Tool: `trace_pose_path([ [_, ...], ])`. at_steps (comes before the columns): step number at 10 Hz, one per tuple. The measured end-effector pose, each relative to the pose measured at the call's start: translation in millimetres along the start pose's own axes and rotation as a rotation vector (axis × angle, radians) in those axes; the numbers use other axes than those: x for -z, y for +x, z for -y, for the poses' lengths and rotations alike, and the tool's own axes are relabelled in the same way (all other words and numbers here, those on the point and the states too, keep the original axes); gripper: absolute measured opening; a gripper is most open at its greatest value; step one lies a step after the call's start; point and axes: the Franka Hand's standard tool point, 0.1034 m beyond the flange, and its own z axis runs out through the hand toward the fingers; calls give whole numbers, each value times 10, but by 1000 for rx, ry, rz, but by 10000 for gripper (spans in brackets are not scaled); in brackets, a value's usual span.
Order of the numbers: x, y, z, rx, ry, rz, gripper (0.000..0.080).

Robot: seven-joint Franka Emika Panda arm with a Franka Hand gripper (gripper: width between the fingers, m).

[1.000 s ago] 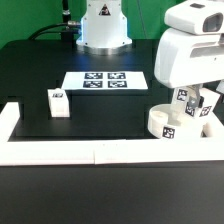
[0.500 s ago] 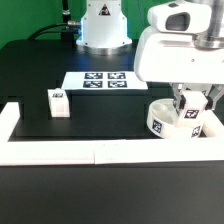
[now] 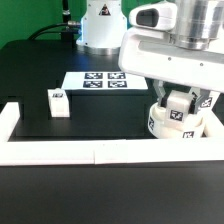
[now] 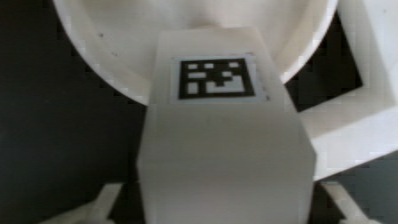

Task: Assemble stool

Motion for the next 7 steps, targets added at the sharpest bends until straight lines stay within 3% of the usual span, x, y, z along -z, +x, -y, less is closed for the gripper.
trace_pose_path([
  [5, 5, 69, -56, -151, 4, -18, 337],
  [6, 5, 65, -51, -148, 4, -18, 518],
  [7, 6, 19, -2, -58, -19, -32, 612],
])
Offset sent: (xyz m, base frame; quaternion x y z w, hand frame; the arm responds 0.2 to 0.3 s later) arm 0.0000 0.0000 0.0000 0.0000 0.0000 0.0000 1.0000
